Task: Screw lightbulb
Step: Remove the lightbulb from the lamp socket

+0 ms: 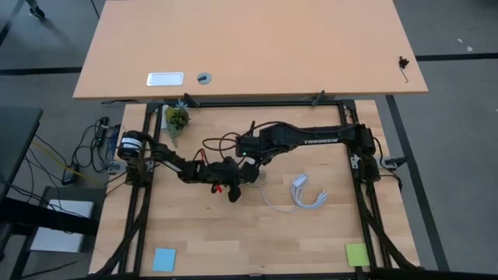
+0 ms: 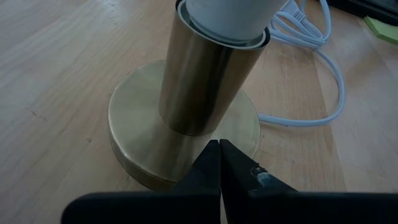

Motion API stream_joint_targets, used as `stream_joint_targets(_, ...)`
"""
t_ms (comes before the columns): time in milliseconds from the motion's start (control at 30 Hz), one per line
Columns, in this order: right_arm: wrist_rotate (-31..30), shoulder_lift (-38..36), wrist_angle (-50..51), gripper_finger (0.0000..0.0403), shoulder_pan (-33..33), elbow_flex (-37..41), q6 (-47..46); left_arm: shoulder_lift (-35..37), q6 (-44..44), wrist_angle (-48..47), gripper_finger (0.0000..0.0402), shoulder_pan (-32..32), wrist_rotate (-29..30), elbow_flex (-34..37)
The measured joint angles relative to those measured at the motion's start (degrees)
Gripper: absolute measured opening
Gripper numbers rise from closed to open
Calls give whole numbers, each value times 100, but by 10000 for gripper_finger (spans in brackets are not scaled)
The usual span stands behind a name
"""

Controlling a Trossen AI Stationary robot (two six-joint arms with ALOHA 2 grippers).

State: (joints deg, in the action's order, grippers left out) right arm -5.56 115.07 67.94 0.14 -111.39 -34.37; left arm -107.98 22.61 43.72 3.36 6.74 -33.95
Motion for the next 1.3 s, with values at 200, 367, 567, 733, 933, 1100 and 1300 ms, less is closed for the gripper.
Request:
stream_joint_targets(200,50,218,-198,325,-6,57,-191,0,4,-2,0,0,-11,0)
stream_joint_targets(367,63,503,-26,327,-13,83,-165,0,4,-3,0,0,-28,0)
stream_joint_targets(567,91,651,135,313,-18,81,342,0,2,-3,0,0,-49,0)
stream_joint_targets(733,144,648,178,280,-17,81,1566,0,0,-2,0,0,-57,0)
stream_joint_targets(933,164,645,218,270,-15,81,4279,0,0,3,0,0,-65,-1)
stream_joint_targets(1100,77,645,319,306,43,81,5495,0,-4,-25,0,0,-82,0)
stream_joint_targets(1300,-120,638,768,337,180,-65,5203,2,-7,-36,0,0,-137,0)
